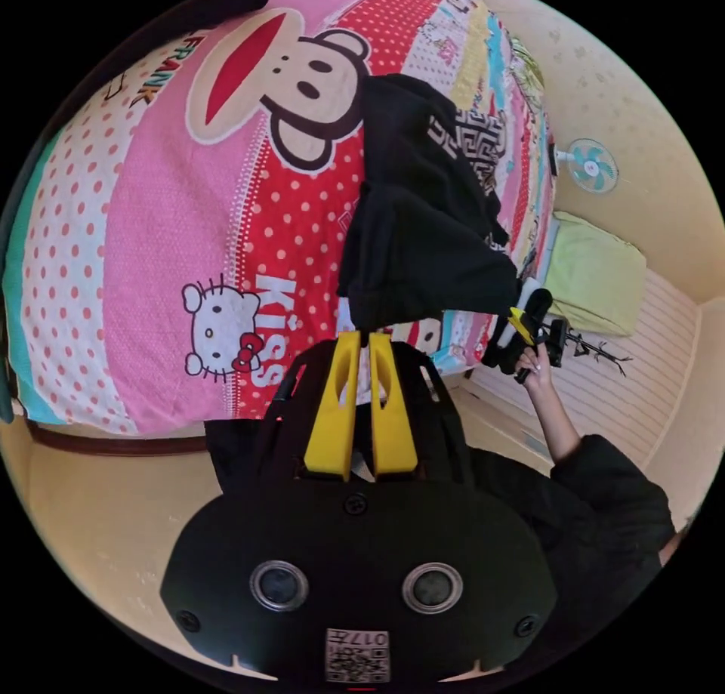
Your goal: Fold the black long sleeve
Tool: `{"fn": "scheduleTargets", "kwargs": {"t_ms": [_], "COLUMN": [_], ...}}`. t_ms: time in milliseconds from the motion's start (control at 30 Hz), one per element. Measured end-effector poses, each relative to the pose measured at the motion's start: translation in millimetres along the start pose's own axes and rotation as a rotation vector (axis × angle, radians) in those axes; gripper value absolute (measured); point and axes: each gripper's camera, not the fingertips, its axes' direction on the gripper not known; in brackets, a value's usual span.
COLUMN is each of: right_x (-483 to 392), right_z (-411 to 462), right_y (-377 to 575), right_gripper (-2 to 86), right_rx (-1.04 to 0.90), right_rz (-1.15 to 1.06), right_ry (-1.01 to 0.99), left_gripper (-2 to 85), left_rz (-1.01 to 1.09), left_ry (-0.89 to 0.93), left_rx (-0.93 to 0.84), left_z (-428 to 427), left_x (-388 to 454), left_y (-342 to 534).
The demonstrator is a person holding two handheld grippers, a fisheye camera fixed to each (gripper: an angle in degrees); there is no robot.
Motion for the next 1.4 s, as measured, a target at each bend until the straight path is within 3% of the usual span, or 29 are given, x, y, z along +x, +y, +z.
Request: {"fn": "scheduleTargets", "kwargs": {"t_ms": [200, 300, 500, 600, 900, 967, 1133, 1300, 1400], "right_x": [-43, -56, -25, 1, -52, -74, -76, -77, -74], "right_z": [-85, -124, -143, -132, -96, -92, -75, -10, 29], "right_y": [70, 113, 188, 183, -48, -107, -146, -118, -88], "right_gripper": [1.9, 1.7, 1.6, 1.5, 2.3, 3.2, 8.1, 8.0, 8.7], "right_rx": [0.028, 0.073, 0.125, 0.217, 0.148, 0.193, 0.334, 0.148, 0.076], "right_rz": [-0.079, -0.052, 0.134, 0.24, 0.12, 0.123, 0.258, 0.23, 0.186], "right_ry": [-0.199, -0.287, -0.33, -0.462, -0.339, -0.306, -0.431, -0.079, 0.151], "left_gripper": [0.1, 0.0, -0.1, -0.2, 1.1, 2.5, 8.7, 13.3, 15.0], "left_rz": [0.105, 0.131, -0.092, -0.143, -0.022, -0.014, -0.13, -0.181, -0.245], "left_ry": [0.215, 0.42, 0.618, 0.667, 0.411, 0.317, 0.249, -0.009, -0.022], "left_rx": [0.103, 0.114, 0.167, 0.236, 0.277, 0.336, 0.396, 0.303, 0.273], "left_z": [-72, -92, -71, -62, -89, -97, -70, 3, 51], "left_x": [14, 17, -13, -21, 43, 59, 51, 28, 9], "left_y": [67, 106, 176, 167, -36, -79, -139, -115, -93]}}
